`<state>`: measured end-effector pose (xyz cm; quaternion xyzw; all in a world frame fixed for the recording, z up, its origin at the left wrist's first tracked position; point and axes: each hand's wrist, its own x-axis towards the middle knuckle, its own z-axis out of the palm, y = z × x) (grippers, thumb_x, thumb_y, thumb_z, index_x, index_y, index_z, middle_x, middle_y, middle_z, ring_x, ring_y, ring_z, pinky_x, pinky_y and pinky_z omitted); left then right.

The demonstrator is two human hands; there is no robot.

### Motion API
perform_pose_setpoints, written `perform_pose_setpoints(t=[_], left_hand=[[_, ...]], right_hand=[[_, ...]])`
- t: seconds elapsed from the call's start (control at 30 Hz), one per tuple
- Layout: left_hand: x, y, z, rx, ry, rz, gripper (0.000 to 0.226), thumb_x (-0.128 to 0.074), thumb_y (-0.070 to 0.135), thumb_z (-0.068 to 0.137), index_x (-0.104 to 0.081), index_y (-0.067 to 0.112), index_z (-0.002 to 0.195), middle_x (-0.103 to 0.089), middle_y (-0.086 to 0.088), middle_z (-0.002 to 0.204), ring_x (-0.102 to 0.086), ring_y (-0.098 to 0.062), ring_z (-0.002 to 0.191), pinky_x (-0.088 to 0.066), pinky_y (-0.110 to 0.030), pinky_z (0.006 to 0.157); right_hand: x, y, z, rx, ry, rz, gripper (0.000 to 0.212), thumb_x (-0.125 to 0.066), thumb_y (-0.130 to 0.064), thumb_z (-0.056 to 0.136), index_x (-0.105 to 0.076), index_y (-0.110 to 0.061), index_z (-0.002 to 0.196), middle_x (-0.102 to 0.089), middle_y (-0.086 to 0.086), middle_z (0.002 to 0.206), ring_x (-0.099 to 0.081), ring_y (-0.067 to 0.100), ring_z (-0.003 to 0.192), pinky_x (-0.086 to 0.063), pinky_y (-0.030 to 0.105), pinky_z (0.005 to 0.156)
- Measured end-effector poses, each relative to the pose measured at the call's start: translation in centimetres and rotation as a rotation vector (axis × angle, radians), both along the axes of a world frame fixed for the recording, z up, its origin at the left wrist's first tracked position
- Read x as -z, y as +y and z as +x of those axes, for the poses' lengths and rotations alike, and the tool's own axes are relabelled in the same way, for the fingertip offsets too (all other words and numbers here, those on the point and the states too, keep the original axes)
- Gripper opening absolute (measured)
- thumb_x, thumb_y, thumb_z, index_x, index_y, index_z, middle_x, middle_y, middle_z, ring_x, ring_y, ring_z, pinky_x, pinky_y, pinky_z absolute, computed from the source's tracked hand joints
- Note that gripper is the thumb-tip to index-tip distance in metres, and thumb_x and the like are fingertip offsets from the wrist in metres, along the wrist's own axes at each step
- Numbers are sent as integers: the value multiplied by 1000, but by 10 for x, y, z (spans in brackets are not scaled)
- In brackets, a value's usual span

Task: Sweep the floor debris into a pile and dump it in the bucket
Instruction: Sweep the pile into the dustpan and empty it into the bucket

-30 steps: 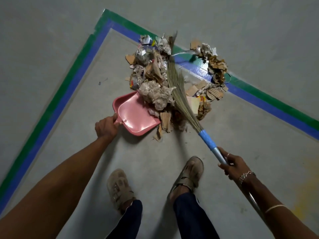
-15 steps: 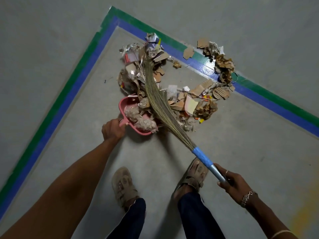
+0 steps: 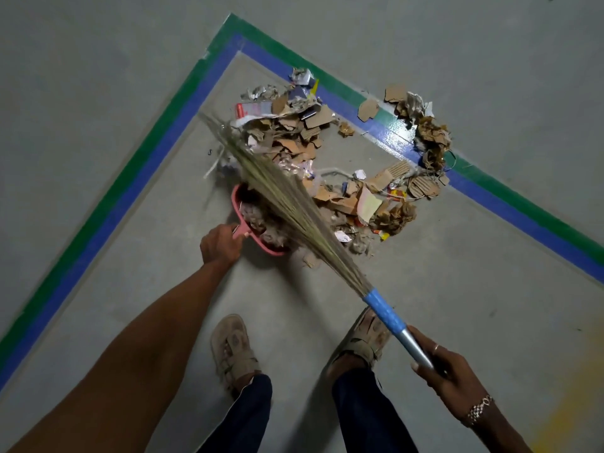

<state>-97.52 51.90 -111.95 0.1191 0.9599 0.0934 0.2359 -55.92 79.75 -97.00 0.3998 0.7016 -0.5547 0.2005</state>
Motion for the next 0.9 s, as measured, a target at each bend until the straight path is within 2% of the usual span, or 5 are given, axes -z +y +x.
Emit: perform_pose_setpoints(t=[0.2, 0.4, 0.5, 0.67, 0.9], left_hand=[[6, 13, 7, 159, 3, -154, 31, -48, 36, 99, -66, 11, 106, -68, -19, 102, -64, -42, 95, -50, -44, 81], [10, 13, 6, 157, -34, -196, 32, -48, 30, 100, -58, 8, 122, -63, -22, 114, -60, -43, 105, -44, -45, 90], [6, 17, 2, 130, -25, -206, 31, -49, 31, 100, -59, 12, 122, -64, -21, 114, -60, -42, 106, -42, -45, 91], [0, 11, 6, 156, 8, -166, 39, -40, 36, 98, -61, 9, 117, -65, -23, 109, -61, -44, 102, -42, -46, 89], [-12, 3, 1, 155, -14, -122, 39, -42, 42, 95, -68, 19, 110, -69, -21, 105, -63, -44, 100, -44, -46, 88]], right_hand=[[28, 24, -2, 102, 23, 212, 66, -71, 3, 86, -55, -32, 140, -67, -10, 127, -58, -6, 85, -49, 14, 75], [69, 71, -26, -141, -165, 321, 81, -72, -14, 84, -35, -71, 129, -67, -7, 125, -63, 15, 115, -50, 27, 93], [73, 80, -33, -244, -233, 290, 82, -72, -18, 84, -31, -74, 130, -67, -6, 126, -64, 17, 113, -53, 35, 92], [67, 62, -25, -248, -181, 177, 80, -71, -7, 84, -37, -50, 143, -63, -5, 133, -59, 15, 121, -48, 35, 101], [43, 45, 15, -316, -187, 225, 85, -70, -20, 85, -25, -76, 132, -69, -4, 115, -66, 18, 103, -54, 43, 88]])
